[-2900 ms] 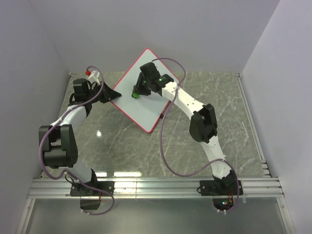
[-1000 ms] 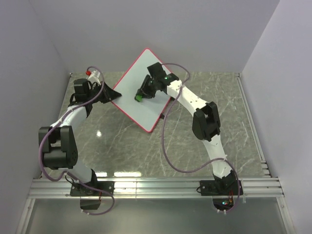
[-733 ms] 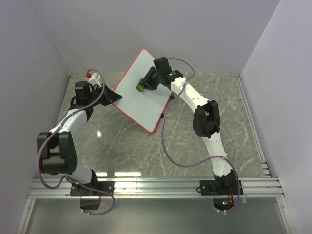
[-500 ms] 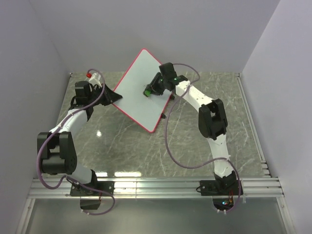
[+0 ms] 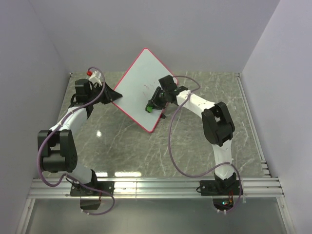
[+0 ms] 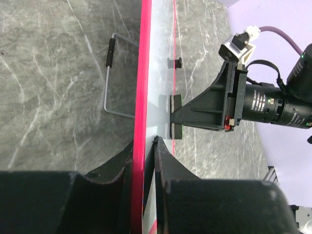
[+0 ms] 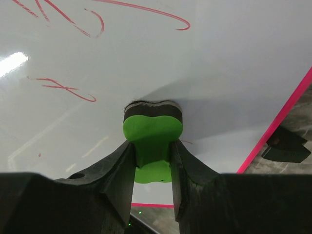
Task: Erase the whiteboard
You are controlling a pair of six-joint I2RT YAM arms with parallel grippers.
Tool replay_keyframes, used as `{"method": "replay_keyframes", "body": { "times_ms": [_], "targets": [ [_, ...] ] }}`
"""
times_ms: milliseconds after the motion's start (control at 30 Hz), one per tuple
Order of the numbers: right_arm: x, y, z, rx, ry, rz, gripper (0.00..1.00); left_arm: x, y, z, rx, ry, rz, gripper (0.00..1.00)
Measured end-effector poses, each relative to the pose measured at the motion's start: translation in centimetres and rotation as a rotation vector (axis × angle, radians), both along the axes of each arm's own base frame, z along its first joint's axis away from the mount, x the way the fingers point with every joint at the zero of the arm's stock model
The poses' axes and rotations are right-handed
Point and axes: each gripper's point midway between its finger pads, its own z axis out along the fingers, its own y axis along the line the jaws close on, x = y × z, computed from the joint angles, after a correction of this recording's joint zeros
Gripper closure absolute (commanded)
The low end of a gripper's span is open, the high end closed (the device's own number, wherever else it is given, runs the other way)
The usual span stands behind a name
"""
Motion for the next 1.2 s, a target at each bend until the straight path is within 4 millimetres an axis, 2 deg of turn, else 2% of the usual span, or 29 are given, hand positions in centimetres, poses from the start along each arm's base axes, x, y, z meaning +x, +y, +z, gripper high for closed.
{"method": "replay_keyframes", "body": {
  "times_ms": [100,233,333,433,533,700,767,833,933,1100,1200],
  "targets": [
    [0.2,0.4,0.4,-0.006,0.028,0.010,1.00,0.0,0.0,0.0,0.001,0.000,0.001,1.00],
    [1.8,2.0,2.3,0.011,0.052,0.030,1.00,0.1,0.1,0.0,0.003,0.000,0.008,1.00],
    [4.0,3.5,4.4,0.047,0.036,0.024,1.00,0.1,0.1,-0.1,0.003,0.002,0.010,1.00],
    [7.2,4.7,6.9,0.130,-0.037,-0.012,1.00,0.0,0.1,-0.1,0.001,0.006,0.008,1.00],
    [9.2,4.4,7.4,0.190,-0.050,-0.067,1.00,-0.3,0.0,-0.2,0.002,0.008,0.009,1.00],
    [11.9,2.2,6.6,0.204,-0.042,-0.146,1.00,-0.8,-0.2,-0.2,0.001,0.014,0.013,1.00],
    [12.4,1.6,6.2,0.195,-0.041,-0.161,1.00,-1.1,-0.4,-0.3,0.000,0.017,0.008,1.00],
    [12.3,1.0,5.6,0.176,-0.036,-0.168,1.00,-1.4,-0.6,-0.4,-0.003,0.027,0.005,1.00],
    [11.1,-0.1,4.2,0.129,-0.021,-0.170,1.00,-1.4,-0.6,-0.5,-0.005,0.032,0.004,1.00],
    [5.9,-2.8,0.4,0.014,0.085,-0.144,1.00,-1.4,-0.7,-0.4,-0.005,0.026,-0.002,1.00],
    [3.3,-3.6,-0.9,-0.006,0.136,-0.112,1.00,-1.4,-0.7,-0.4,-0.004,0.025,-0.002,1.00]
  ]
}}
